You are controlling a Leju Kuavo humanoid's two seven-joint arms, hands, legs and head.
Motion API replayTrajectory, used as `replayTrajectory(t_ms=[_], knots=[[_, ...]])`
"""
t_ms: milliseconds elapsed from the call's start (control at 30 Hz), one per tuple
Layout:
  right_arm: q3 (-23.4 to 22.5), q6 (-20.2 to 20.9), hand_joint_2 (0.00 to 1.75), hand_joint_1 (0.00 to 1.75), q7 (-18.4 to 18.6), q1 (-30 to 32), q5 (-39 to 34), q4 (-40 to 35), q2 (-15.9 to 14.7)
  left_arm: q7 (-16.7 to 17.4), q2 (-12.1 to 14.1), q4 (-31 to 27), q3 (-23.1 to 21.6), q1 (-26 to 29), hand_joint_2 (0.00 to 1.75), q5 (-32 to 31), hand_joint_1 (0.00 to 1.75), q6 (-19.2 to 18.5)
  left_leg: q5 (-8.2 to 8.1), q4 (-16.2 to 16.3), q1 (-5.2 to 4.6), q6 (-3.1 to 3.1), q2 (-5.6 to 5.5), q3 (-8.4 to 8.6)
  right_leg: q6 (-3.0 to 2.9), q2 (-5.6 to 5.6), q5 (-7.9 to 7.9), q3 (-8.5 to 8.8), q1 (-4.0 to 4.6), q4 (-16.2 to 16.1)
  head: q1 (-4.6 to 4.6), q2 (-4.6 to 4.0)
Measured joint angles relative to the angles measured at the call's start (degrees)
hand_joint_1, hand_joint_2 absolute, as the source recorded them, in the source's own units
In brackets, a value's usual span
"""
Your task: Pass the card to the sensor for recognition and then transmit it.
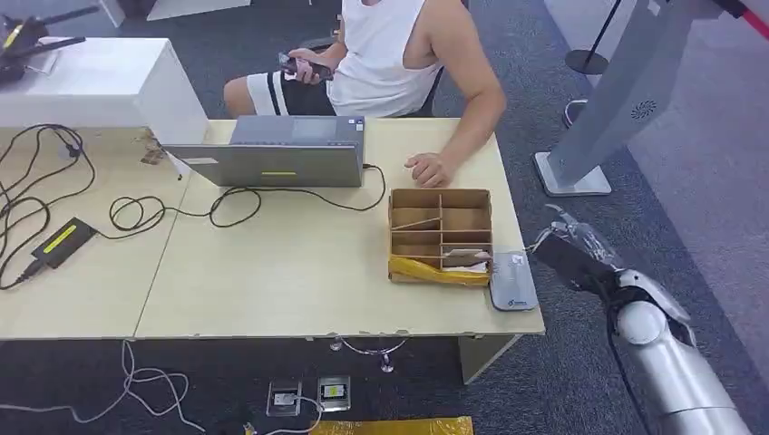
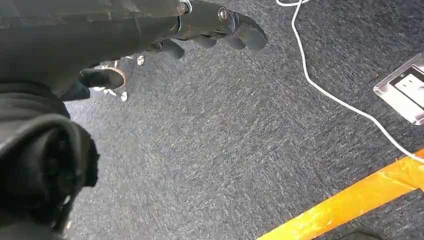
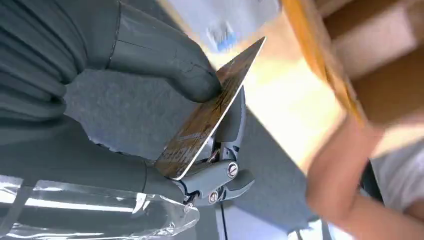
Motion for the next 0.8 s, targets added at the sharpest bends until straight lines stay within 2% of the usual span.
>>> replayTrajectory(t_ms=[267, 467, 567, 633, 700, 800], knots=[[-0.2, -2.0, 1.75, 1.75, -1.6, -11.7, 5.4, -0.9, -1.0, 0.0, -0.2, -0.1, 0.0, -0.8, 0.0, -1.9, 0.0, -0.9, 0.05, 0.0, -0.02, 0.05, -0.01, -0.06, 0.0, -0.03, 0.03, -0.01, -0.02, 0.0, 0.0, 0.0], [2.1, -5.7, 1.75, 1.75, -4.6, -23.1, 9.4, 2.8, 0.5, 0.3, -0.7, -0.1, -0.1, -1.8, 0.0, -3.4, 0.0, -1.6, 0.06, 0.0, 0.0, 0.03, -0.04, -0.13, 0.0, -0.06, 0.03, -0.03, 0.0, 0.1, 0.02, 0.0], [3.7, -7.5, 1.75, 1.75, -6.2, -26.7, 11.1, 6.5, 1.8, 0.3, -0.9, -0.2, -0.1, -2.2, 0.0, -3.9, 0.0, -1.9, 0.07, 0.0, 0.0, 0.03, -0.19, -0.24, -0.01, -0.22, 0.03, -0.07, 0.0, 0.1, 0.0, 0.0], [6.0, -8.6, 1.75, 1.75, -7.3, -32.0, 12.7, 11.7, 3.6, 0.3, -1.2, -0.4, -0.1, -2.4, 0.0, -4.3, 0.0, -2.1, 0.16, 0.0, -0.11, -0.04, -0.13, -0.43, 0.03, -0.15, 0.08, -0.43, -0.13, 0.2, -0.04, 0.0], [8.4, -10.0, 1.75, 1.75, -7.6, -38.0, 14.6, 18.4, 5.5, 0.3, -1.5, -0.4, -0.1, -3.1, 0.0, -4.8, 0.0, -2.5, 0.19, 0.0, -0.08, -0.02, -0.04, -0.42, -0.04, -0.03, 0.12, -0.48, -0.08, 0.2, 0.0, 0.0], [10.8, -11.1, 1.75, 1.75, -6.9, -40.8, 17.8, 24.2, 7.2, 0.4, -1.9, -0.6, -0.2, -3.7, 0.0, -5.4, 0.0, -2.8, 0.21, 0.0, 0.04, -0.02, -0.37, -0.39, -0.04, -0.38, 0.12, -0.31, 0.05, 0.1, 0.02, -0.02]])
